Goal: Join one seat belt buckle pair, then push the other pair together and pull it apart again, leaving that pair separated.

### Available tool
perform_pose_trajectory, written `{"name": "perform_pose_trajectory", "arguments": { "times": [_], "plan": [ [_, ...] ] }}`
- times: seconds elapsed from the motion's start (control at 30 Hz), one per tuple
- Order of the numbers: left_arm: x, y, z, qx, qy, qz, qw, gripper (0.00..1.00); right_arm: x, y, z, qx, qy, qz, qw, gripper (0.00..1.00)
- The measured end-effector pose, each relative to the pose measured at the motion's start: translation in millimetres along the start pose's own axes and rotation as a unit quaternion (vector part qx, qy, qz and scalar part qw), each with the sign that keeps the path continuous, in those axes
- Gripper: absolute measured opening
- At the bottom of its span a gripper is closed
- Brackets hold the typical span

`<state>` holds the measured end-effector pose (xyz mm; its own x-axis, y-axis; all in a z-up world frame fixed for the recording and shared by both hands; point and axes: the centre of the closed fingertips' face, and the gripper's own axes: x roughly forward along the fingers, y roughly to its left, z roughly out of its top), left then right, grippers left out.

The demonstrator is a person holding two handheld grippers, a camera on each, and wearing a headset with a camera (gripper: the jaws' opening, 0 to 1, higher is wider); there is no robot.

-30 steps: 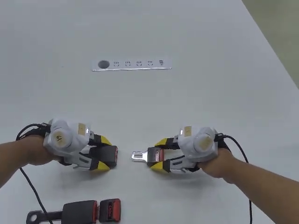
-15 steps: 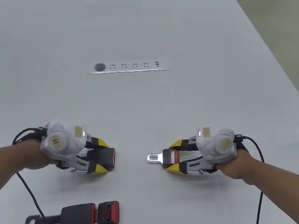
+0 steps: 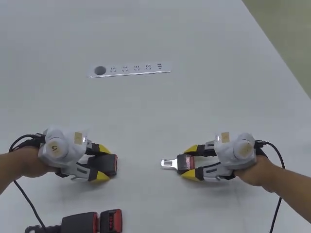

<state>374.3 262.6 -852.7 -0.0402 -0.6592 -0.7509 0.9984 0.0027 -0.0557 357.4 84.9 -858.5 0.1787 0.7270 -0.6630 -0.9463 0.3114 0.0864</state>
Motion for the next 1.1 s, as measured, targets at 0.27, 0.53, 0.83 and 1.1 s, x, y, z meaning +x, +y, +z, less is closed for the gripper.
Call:
{"name": "perform_pose_trajectory", "arguments": {
  "times": [0.27, 0.53, 0.83, 1.1],
  "plan": [
    [1.7, -0.3, 1.8, 0.008, 0.013, -0.001, 0.9999, 0.38, -0.1, -0.3, -0.1, -0.005, 0.000, 0.002, 1.0000, 0.38],
    [3.3, 1.7, 4.4, -0.015, 0.026, 0.001, 0.9995, 0.43, 0.6, -1.5, 5.8, 0.047, -0.001, -0.019, 0.9987, 0.48],
    [-21.9, 27.3, 26.7, -0.080, -0.045, 0.108, 0.9899, 0.77, -12.0, -17.3, 29.9, 0.074, -0.055, -0.121, 0.9884, 0.82],
    [-66.7, 29.3, 48.1, -0.191, -0.125, 0.202, 0.9522, 0.87, -30.0, -12.9, 58.9, 0.103, -0.101, -0.196, 0.9700, 0.92]
  ]
}}
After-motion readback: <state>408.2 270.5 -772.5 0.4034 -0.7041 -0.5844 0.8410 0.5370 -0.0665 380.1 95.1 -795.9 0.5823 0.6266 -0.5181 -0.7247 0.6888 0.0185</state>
